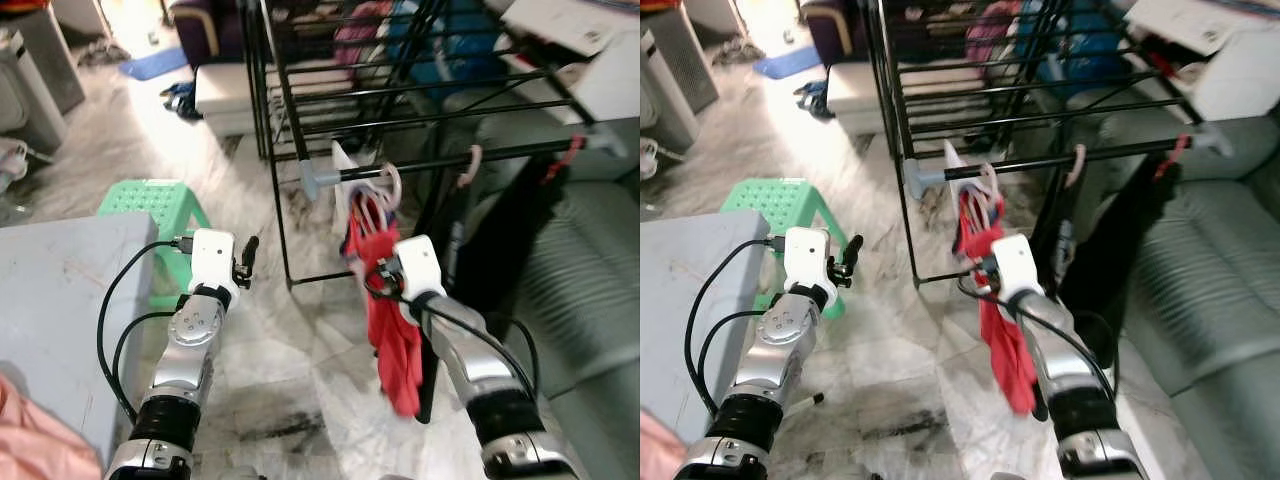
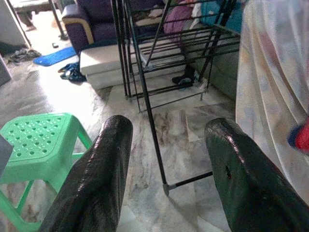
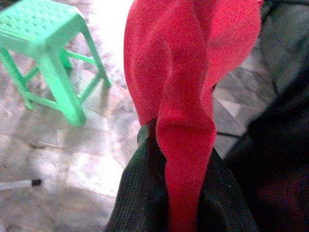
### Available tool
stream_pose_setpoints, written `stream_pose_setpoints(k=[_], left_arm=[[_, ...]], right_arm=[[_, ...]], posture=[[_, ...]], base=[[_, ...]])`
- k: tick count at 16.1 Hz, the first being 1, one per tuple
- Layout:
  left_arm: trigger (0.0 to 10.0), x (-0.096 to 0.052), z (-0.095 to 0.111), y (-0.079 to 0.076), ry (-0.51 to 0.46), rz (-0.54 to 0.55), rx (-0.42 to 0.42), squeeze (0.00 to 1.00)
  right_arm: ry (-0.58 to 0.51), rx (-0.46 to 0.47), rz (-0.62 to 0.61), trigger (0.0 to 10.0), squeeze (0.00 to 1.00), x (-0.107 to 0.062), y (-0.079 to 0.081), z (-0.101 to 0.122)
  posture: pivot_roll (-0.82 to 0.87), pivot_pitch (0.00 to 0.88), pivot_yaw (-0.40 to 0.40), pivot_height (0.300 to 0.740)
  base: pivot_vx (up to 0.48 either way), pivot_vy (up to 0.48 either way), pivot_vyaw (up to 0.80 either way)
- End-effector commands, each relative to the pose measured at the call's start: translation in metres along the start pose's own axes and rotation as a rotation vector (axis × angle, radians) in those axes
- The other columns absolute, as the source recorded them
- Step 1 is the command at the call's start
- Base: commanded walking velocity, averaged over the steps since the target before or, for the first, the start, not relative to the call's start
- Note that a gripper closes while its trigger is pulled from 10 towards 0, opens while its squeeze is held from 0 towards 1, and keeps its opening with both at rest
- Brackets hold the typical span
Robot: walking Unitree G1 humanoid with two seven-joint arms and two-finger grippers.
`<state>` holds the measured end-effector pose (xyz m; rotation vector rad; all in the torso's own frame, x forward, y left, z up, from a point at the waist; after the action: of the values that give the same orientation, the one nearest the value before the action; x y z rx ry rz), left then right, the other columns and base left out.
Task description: Hang hanger
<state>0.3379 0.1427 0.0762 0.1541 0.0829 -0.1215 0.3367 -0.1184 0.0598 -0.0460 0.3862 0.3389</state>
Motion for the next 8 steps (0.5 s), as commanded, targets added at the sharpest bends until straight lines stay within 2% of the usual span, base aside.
stream_pose_setpoints(k=[1,3,4,8], left_arm=[[10.0,0.003,0.006,0.001,-0.018,0.003,0.002,0.00],[10.0,0.002,0.006,0.002,-0.019,0.008,0.001,0.00],[10.0,0.002,0.006,0.002,-0.016,0.011,0.003,0.00],[10.0,0.002,0.005,0.002,-0.013,0.016,0.001,0.00]], right_arm=[[-0.037,-0.013,0.025,10.0,0.00,0.005,0.006,0.012],[-0.028,-0.013,0.041,10.0,0.00,0.006,0.009,0.009],[-0.020,-0.012,0.049,10.0,0.00,0.007,0.011,0.006],[0.013,0.015,0.049,10.0,0.00,0.008,0.010,-0.004]], posture=[[-0.04,0.004,0.014,0.740],[-0.04,0.004,0.014,0.740],[-0.04,0.004,0.014,0.740],[-0.04,0.004,0.013,0.740]], base=[[0.341,0.000,0.42],[0.300,0.000,0.43],[0.000,0.000,0.44],[0.000,0.000,0.00]])
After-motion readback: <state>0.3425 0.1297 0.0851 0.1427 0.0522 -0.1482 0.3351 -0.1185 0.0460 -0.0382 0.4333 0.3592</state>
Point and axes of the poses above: a point about 5 cm out from each wrist's last joint towards the gripper, its own x axis pointing out of the wrist towards the gripper, its own z axis along the axis of the wrist's last joint, y = z × x, the point moved 3 cm from there along x, pointing out of the wrist towards the gripper, and after that the axes turned 4 degrees about x, right-handed, at the moved point
